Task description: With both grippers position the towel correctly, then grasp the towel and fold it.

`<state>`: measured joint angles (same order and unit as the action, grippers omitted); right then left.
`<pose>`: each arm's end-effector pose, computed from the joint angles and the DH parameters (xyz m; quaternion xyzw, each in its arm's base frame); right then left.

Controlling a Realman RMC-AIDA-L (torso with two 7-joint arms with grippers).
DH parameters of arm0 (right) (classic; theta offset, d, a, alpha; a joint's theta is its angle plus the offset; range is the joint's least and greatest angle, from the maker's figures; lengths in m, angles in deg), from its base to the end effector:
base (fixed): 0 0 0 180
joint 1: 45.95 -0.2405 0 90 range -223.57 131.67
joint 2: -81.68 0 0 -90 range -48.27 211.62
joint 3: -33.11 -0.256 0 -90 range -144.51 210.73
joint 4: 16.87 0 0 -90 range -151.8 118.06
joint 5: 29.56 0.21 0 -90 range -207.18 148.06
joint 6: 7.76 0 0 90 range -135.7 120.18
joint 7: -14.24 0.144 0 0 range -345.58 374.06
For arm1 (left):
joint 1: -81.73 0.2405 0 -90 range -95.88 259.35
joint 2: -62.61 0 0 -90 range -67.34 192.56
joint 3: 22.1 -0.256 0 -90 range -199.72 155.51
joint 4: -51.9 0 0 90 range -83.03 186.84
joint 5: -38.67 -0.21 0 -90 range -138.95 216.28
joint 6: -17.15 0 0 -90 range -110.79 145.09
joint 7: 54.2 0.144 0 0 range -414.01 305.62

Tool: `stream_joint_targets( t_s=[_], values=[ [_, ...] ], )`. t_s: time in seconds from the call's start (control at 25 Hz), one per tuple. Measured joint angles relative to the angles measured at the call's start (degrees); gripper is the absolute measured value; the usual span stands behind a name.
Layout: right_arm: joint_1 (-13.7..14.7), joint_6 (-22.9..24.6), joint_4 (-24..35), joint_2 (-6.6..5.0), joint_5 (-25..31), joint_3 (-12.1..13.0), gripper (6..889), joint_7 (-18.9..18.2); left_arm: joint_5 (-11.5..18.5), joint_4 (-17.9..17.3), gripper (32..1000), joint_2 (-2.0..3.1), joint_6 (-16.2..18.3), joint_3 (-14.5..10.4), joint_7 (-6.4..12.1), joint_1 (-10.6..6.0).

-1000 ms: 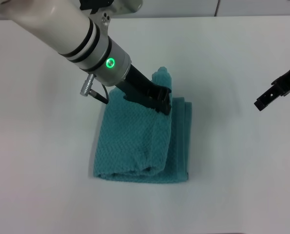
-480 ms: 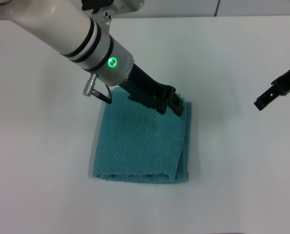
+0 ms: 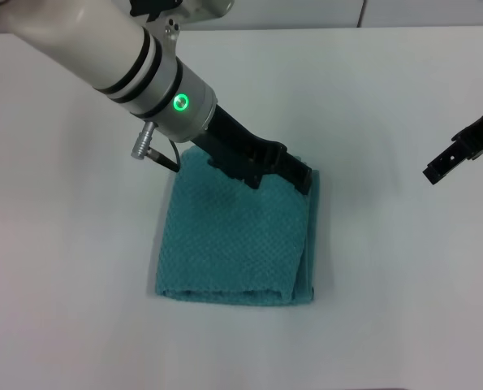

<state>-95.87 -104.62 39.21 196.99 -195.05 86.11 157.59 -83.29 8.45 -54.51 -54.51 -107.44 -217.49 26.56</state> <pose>0.2173 0.3943 0.0551 -0.8448 0.4529 -0.2269 0.1720 -0.1138 0.3947 -0.0774 -0.8645 -0.4960 0.0473 0.0661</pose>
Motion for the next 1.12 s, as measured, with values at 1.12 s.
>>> stream_joint_targets(
  t_s=[1.12],
  values=[
    [0.12,0.39,-0.03,0.13,0.00,0.00,860,-0.09,-27.87,-11.53,894,0.49,-14.03,13.04,-7.99,5.37]
  ],
)
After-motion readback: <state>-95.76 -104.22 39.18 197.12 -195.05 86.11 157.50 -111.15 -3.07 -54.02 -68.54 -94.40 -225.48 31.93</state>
